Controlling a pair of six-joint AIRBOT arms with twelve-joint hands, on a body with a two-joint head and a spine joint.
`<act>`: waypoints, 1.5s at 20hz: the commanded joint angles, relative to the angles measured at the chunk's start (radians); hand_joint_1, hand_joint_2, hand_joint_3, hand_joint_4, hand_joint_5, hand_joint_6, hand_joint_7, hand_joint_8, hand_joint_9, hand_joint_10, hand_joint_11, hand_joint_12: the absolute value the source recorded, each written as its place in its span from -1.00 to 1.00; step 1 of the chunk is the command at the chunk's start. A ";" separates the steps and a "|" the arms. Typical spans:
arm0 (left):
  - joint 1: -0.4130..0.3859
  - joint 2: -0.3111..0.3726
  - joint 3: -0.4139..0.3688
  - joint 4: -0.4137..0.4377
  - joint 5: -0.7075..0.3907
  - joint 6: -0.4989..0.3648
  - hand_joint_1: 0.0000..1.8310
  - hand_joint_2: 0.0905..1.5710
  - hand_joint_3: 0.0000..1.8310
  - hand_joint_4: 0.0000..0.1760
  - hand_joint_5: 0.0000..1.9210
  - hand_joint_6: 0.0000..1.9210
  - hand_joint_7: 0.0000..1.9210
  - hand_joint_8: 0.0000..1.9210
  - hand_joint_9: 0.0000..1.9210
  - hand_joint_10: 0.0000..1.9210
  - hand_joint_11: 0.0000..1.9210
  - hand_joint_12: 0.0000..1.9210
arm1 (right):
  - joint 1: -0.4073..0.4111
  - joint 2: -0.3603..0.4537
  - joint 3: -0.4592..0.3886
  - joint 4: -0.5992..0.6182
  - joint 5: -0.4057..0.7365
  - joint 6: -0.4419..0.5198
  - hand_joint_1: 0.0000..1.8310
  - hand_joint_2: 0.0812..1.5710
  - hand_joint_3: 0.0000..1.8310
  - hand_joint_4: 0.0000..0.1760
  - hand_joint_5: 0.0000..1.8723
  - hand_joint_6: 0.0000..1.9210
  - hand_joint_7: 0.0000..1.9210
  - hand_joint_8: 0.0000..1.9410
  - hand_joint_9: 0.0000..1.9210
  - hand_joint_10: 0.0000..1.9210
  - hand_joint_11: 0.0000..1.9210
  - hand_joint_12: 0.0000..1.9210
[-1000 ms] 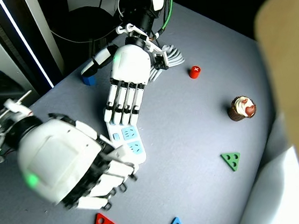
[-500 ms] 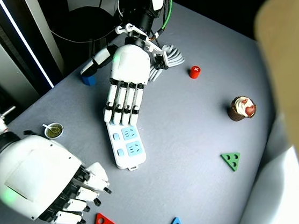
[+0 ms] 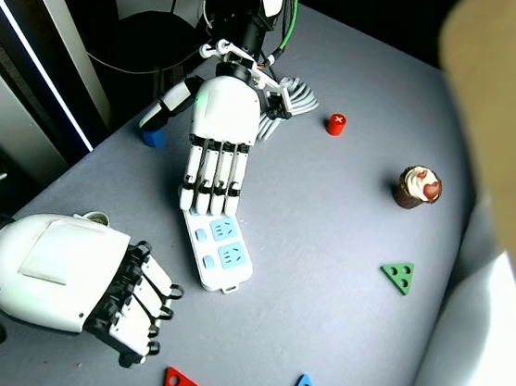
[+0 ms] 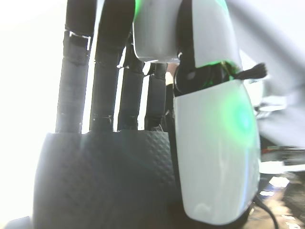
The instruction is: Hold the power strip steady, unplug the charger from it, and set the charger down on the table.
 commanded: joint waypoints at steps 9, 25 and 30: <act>-0.008 -0.003 -0.004 -0.010 -0.042 -0.006 -1.00 0.07 -1.00 -1.00 -0.96 -1.00 -0.93 -1.00 -0.93 -1.00 -0.91 -0.91 | -0.003 0.014 0.034 -0.111 -0.056 -0.007 0.30 0.36 -1.00 -1.00 0.10 -0.05 0.02 -0.71 0.13 -0.99 -0.13 -0.35; -0.012 0.000 -0.005 -0.010 -0.040 -0.006 -1.00 0.07 -1.00 -1.00 -0.96 -1.00 -0.93 -1.00 -0.92 -1.00 -0.90 -0.92 | -0.005 0.010 -0.008 -0.046 0.115 0.215 -0.18 0.28 -1.00 -1.00 -0.56 -1.00 -0.52 -1.00 -0.52 -1.00 -0.68 -0.58; -0.012 0.004 -0.010 -0.010 -0.038 -0.006 -1.00 0.06 -1.00 -1.00 -0.96 -1.00 -0.93 -1.00 -0.93 -1.00 -0.91 -0.93 | -0.058 0.051 -0.030 -0.191 0.434 0.610 -0.29 0.14 -1.00 -1.00 -0.82 -1.00 -0.77 -1.00 -0.74 -1.00 -0.77 -0.77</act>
